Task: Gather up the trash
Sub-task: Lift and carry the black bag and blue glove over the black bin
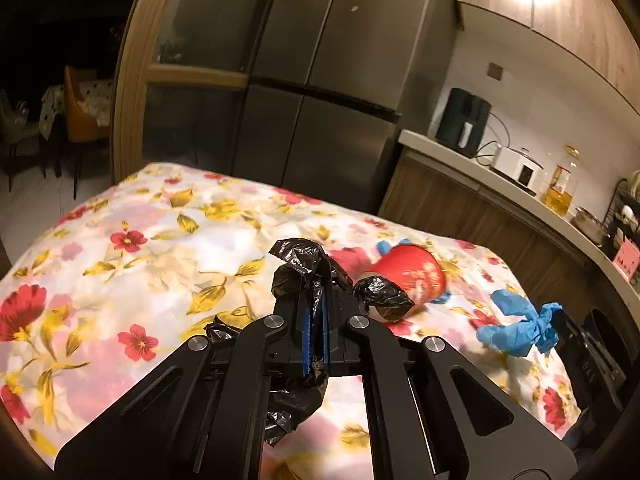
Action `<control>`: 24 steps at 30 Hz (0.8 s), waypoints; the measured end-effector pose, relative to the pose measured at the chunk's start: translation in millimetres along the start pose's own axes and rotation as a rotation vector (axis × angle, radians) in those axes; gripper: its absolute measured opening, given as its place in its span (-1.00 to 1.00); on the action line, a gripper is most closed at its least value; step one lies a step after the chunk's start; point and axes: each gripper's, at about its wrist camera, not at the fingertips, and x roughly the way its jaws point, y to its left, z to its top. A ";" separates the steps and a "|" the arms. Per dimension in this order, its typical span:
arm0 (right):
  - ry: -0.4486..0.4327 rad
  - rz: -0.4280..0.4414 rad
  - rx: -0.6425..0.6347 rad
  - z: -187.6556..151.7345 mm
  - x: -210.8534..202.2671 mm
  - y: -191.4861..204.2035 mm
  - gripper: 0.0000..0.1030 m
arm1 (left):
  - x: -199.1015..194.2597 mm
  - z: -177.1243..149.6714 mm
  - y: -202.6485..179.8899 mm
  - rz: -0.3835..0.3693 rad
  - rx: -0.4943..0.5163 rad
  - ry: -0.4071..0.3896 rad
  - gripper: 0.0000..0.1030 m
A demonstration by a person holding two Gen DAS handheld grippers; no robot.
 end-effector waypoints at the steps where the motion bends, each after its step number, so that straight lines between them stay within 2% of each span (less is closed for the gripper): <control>1: -0.011 -0.001 0.004 1.6 -6.1 -2.9 -0.98 | -5.3 0.0 -3.5 -0.009 0.002 -0.006 -0.96; 10: -0.086 -0.030 0.047 14.8 -50.1 -34.5 -0.98 | -38.7 3.1 -48.2 -0.090 0.051 -0.044 -0.96; 24: -0.183 -0.150 0.120 32.8 -112.6 -112.9 -0.98 | -63.0 -8.8 -156.4 -0.252 0.176 -0.055 -0.96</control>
